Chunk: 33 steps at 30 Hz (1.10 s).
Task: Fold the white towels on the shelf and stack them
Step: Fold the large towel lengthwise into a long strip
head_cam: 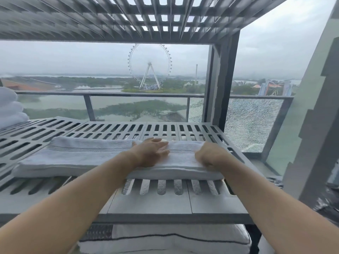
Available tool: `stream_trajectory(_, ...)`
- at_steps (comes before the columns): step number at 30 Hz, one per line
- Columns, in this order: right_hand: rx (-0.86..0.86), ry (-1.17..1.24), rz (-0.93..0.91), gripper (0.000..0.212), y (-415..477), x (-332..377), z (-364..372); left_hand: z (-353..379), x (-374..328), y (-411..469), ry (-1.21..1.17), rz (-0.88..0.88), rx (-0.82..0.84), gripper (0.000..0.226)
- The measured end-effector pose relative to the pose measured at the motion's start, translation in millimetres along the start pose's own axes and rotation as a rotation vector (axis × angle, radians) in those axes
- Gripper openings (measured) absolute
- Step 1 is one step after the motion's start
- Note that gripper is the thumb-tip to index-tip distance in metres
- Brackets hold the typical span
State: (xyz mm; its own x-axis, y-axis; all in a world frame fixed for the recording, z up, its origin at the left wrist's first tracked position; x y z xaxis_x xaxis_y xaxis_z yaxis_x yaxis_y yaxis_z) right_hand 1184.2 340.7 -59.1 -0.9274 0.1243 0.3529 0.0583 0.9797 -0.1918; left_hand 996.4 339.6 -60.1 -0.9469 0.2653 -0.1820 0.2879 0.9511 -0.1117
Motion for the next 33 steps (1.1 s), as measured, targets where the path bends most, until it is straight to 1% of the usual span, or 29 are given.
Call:
stream_trajectory(2, 0.0, 0.038, 0.01, 0.038, -6.9, -0.6, 0.5, 0.3, 15.3, -6.7, -0.009, 0.016, 0.006, 0.051)
stream_trajectory(4, -0.021, 0.047, 0.019, 0.024, -15.5, -1.2, -1.9, -1.0, 25.9, -13.6, -0.01, 0.03, 0.011, 0.048)
stream_trajectory(8, -0.104, 0.07, 0.058, 0.013, -32.0, -2.8, -11.6, -11.0, 33.2, -34.2, -0.029, 0.08, -0.009, 0.044)
stream_trajectory(10, -0.12, 0.095, 0.084, 0.012, -43.4, -0.1, -13.9, -15.0, 38.2, -45.7, -0.012, 0.09, -0.006, 0.044)
stream_trajectory(14, -0.129, 0.106, 0.128, 0.027, -66.4, 9.6, -21.1, -21.9, 58.3, -62.6, 0.053, 0.08, -0.005, 0.044)
stream_trajectory(17, -0.204, 0.09, 0.126, 0.014, -82.4, 30.9, -29.1, -20.5, 76.7, -70.8, 0.096, 0.062, 0.013, 0.045)
stream_trajectory(19, -0.291, 0.0, 0.102, 0.015, -93.8, 60.2, -37.2, -20.4, 87.9, -76.4, 0.111, 0.051, 0.017, 0.045)
stream_trajectory(21, -0.366, -0.104, 0.02, 0.026, -105.8, 106.1, -43.8, -24.1, 98.6, -83.7, 0.11, 0.044, 0.013, 0.046)
stream_trajectory(22, -0.39, -0.152, -0.027, 0.031, -112.0, 132.8, -45.1, -27.6, 104.0, -87.0, 0.102, 0.041, -0.001, 0.046)
stream_trajectory(24, -0.413, -0.261, -0.107, 0.034, -124.8, 187.0, -39.5, -37.4, 116.9, -92.3, 0.04, 0.043, -0.055, 0.045)
stream_trajectory(26, -0.406, -0.346, -0.165, 0.032, -136.3, 234.9, -20.7, -47.5, 132.5, -95.7, -0.054, 0.052, -0.125, 0.043)
stream_trajectory(28, -0.387, -0.427, -0.21, 0.03, -142.3, 270.3, 10.1, -51.6, 146.7, -100.7, -0.071, 0.046, -0.157, 0.044)
stream_trajectory(31, -0.282, -0.538, -0.261, 0.032, -139.0, 295.2, 65.4, -47.8, 168.0, -111.2, -0.002, -0.004, -0.172, 0.042)
stream_trajectory(33, -0.27, -0.633, -0.288, 0.032, -141.7, 300.5, 84.4, -45.5, 181.0, -118.4, -0.004, -0.023, -0.19, 0.04)
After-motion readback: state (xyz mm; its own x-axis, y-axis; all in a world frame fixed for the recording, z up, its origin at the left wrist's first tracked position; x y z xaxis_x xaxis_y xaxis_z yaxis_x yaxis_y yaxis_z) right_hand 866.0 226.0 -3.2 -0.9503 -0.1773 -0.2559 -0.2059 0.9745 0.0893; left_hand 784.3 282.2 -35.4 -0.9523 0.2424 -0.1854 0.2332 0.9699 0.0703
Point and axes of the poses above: each hand's wrist, its own y-axis towards the middle knuckle, its own z-axis out of the palm, x = y × z, the point moved 10 cm from there along y, towards the middle knuckle, and after that the axes turned 10 degrees about x, right-handed, at the moved point
